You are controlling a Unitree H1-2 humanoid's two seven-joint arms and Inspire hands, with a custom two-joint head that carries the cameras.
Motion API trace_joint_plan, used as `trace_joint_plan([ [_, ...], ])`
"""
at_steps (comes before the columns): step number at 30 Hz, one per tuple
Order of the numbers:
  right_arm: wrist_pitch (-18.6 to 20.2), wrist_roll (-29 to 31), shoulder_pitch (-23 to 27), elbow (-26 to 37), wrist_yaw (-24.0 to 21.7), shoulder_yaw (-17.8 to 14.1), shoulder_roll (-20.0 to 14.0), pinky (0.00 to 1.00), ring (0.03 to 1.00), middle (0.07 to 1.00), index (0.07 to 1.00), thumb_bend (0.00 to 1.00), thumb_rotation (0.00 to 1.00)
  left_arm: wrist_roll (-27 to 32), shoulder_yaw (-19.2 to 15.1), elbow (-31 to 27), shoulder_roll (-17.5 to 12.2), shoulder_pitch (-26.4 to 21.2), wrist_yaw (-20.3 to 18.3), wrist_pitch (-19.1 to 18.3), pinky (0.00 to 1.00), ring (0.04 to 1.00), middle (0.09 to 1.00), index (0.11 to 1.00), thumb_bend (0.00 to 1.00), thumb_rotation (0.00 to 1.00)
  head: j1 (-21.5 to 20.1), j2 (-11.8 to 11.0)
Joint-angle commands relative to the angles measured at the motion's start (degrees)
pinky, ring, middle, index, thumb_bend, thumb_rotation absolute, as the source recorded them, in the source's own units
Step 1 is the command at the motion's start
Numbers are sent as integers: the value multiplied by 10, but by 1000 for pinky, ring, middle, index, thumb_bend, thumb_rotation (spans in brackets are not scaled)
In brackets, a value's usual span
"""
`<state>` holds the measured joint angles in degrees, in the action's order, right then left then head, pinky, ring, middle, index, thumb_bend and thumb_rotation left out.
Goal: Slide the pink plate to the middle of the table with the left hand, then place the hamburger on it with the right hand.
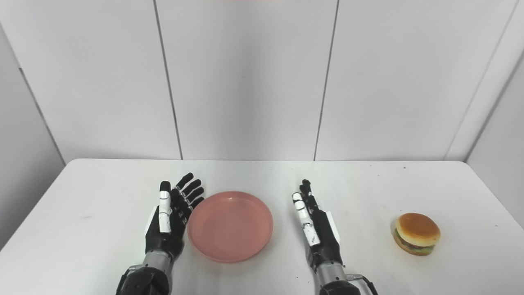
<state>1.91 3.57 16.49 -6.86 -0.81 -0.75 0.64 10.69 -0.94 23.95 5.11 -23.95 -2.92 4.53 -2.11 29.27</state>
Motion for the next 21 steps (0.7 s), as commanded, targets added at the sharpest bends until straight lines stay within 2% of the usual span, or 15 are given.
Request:
trace_joint_plan([
  [1, -32, -3, 25, 7, 4, -2, 3, 1000, 1000, 1000, 1000, 519, 832, -7, 9, 11, 10, 26, 0, -57, 848, 857, 844, 834, 717, 1000, 0, 0],
  [3, -33, -10, 28, 7, 7, -3, -3, 1000, 994, 992, 1000, 529, 800, -4, 12, 7, 19, 31, 2, -60, 848, 857, 847, 836, 710, 999, -2, -3],
  [6, -43, -15, 34, 5, 6, -8, -18, 1000, 988, 985, 1000, 542, 781, -7, 18, 13, 26, 35, -9, -41, 859, 861, 853, 842, 700, 1000, -5, -6],
  [7, -52, -14, 37, 2, 6, -12, -24, 1000, 990, 978, 1000, 577, 740, -10, 21, 19, 27, 36, -14, -33, 889, 880, 867, 861, 700, 1000, -5, -7],
  [9, -84, -16, 46, -17, 2, -19, -42, 1000, 986, 961, 992, 581, 692, -16, 25, 25, 31, 39, -14, -26, 924, 898, 884, 879, 717, 1000, -6, -15],
  [12, -120, -37, 56, -41, 0, -21, -80, 1000, 974, 945, 981, 611, 655, -22, 27, 40, 38, 39, -6, -3, 925, 903, 894, 883, 724, 999, -8, -19],
  [13, -131, -54, 59, -47, 8, -21, -93, 972, 951, 935, 969, 623, 629, -22, 26, 50, 39, 36, -8, 8, 927, 908, 902, 889, 715, 1000, -10, -20],
  [16, -113, -84, 62, -32, 8, -20, -131, 896, 897, 895, 944, 690, 638, -35, 30, 75, 37, 28, -9, 34, 943, 925, 918, 906, 722, 1000, -11, -20],
  [17, -107, -94, 63, -20, 0, -20, -154, 885, 891, 890, 943, 700, 644, -43, 32, 85, 37, 25, -5, 47, 943, 928, 920, 908, 724, 1000, -11, -20],
  [19, -96, -107, 62, 6, -8, -25, -186, 820, 853, 885, 927, 722, 575, -55, 35, 99, 39, 20, 1, 63, 935, 934, 925, 916, 720, 1000, -8, -20],
  [21, -91, -116, 59, 27, 1, -37, -202, 781, 828, 866, 915, 745, 513, -61, 35, 110, 42, 16, 8, 71, 942, 940, 930, 920, 725, 1000, -5, -20],
])
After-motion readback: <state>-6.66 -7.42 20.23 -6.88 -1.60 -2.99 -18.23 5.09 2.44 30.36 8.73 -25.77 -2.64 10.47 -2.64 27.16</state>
